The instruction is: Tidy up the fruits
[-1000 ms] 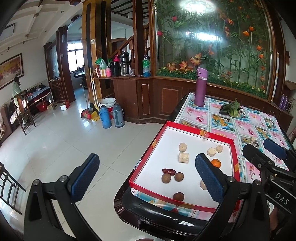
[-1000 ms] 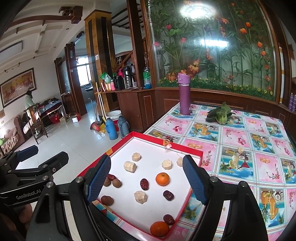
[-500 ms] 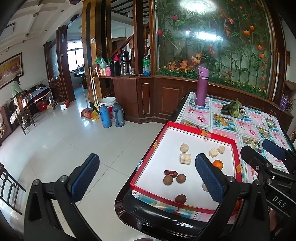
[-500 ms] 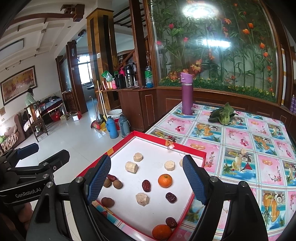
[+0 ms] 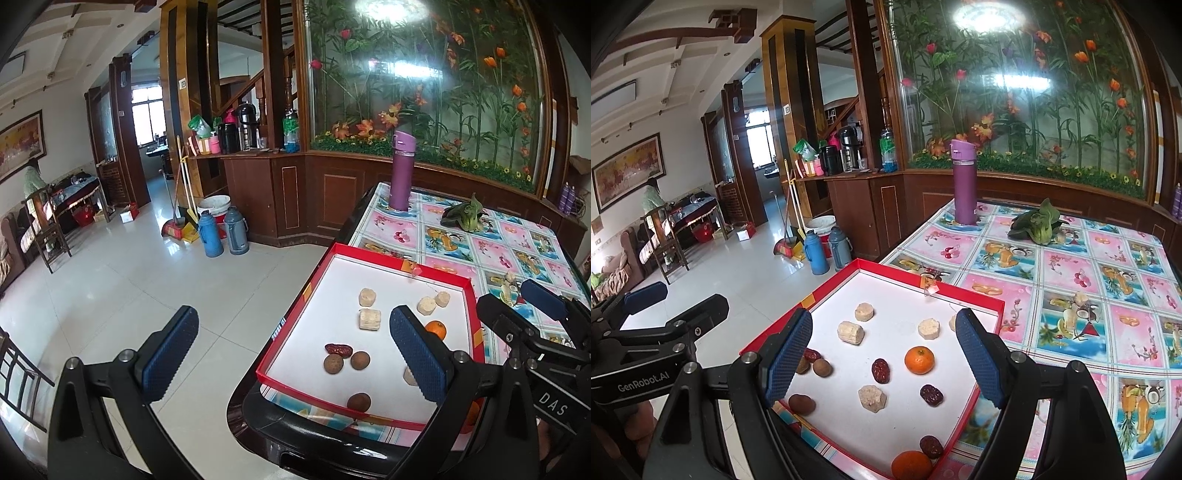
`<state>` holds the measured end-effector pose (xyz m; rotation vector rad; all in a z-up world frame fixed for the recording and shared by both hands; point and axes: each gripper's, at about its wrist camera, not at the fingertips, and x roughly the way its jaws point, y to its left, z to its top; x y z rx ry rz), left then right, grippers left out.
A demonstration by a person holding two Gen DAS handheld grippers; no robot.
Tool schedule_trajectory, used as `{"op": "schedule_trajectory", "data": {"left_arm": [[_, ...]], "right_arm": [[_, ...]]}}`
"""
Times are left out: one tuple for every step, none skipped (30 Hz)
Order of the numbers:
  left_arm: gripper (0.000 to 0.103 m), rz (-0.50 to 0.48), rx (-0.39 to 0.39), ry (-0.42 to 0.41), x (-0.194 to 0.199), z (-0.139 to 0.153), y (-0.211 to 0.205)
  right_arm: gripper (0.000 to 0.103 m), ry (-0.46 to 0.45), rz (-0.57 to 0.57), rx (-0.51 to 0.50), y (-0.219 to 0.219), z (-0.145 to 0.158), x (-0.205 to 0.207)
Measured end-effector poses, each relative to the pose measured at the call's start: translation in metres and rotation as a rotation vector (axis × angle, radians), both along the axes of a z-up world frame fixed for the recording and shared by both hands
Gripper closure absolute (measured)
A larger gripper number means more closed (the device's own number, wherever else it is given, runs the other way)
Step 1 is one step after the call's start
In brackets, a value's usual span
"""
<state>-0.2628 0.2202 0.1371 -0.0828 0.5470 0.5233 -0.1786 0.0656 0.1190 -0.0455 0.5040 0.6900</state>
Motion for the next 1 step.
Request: {"op": "schedule_trajectory", "data": {"left_arm": [[0.0, -0.005, 0.007, 0.006, 0.0026, -0.0001, -0.0021]], "right_arm": [[0.023, 0.005, -0.003, 0.002, -0.0019, -0.0006, 0.0019]]}}
